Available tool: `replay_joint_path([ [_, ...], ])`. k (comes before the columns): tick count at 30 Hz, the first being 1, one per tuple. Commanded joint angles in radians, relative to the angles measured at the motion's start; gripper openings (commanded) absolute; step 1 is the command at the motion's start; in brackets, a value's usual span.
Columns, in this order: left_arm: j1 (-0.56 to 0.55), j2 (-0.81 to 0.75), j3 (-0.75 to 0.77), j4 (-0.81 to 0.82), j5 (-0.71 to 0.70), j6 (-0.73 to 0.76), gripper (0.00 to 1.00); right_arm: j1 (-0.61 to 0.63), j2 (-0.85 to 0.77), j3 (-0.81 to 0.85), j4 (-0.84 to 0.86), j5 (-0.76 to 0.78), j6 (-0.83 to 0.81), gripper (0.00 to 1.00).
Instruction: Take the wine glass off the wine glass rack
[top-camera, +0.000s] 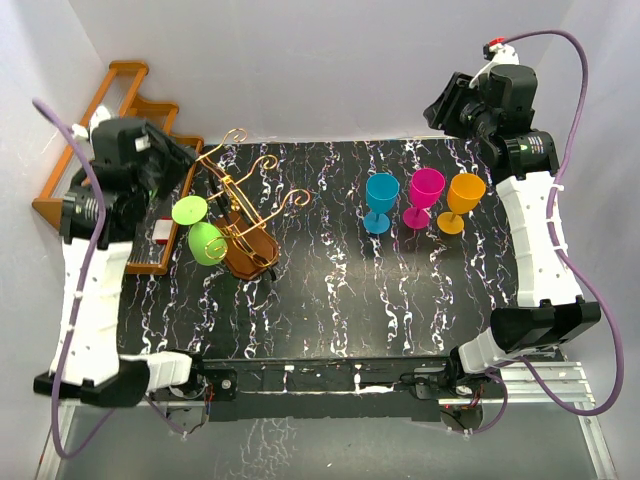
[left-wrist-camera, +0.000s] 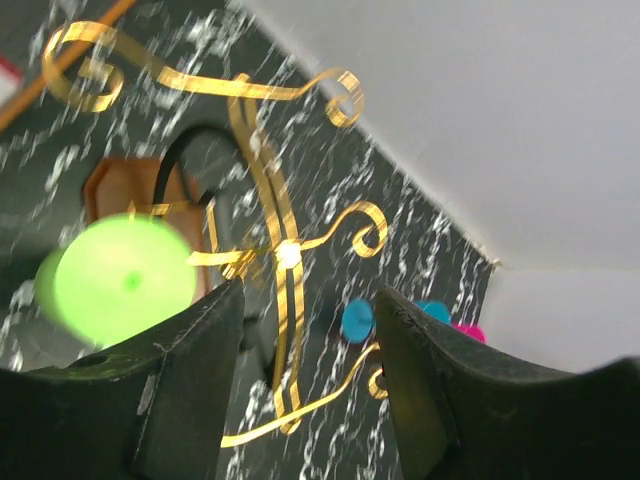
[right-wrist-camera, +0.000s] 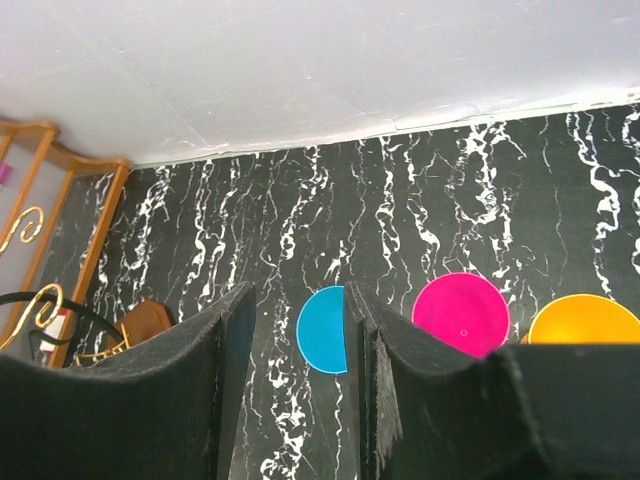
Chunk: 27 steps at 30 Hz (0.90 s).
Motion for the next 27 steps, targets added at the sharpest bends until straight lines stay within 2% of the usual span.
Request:
replay_joint_path([
  [1,0.054,0.186,0.276,-0.027,-0.003,0.187,0.52,0.008,-0.013,0.051,0.081,-0.067,-0.018,0.42],
  [3,0.258,0.275,0.345,-0.073,0.263,0.182,0.49,0.012,-0.006,0.055,0.085,-0.091,-0.022,0.42],
  [5,0.444,0.273,0.285,-0.035,0.501,0.151,0.47,0.016,-0.001,0.06,0.089,-0.108,-0.026,0.42],
  [7,0.554,0.222,0.201,0.008,0.615,0.119,0.46,0.021,0.003,0.065,0.093,-0.116,-0.03,0.42],
  [10,0.654,0.138,0.057,0.009,0.746,0.087,0.47,0.023,0.009,0.072,0.097,-0.134,-0.031,0.42],
  [15,0.685,-0.068,-0.27,0.081,0.873,0.017,0.47,0.027,0.016,0.081,0.103,-0.167,-0.031,0.42],
  [18,0.685,-0.144,-0.386,0.096,0.914,0.006,0.48,0.03,0.015,0.077,0.112,-0.201,-0.018,0.42],
  [21,0.685,-0.159,-0.427,0.06,0.924,0.05,0.49,0.034,0.013,0.069,0.117,-0.248,-0.008,0.42],
  [27,0.685,-0.13,-0.4,-0.006,0.897,0.123,0.49,0.037,-0.016,0.048,0.126,-0.268,0.001,0.42],
])
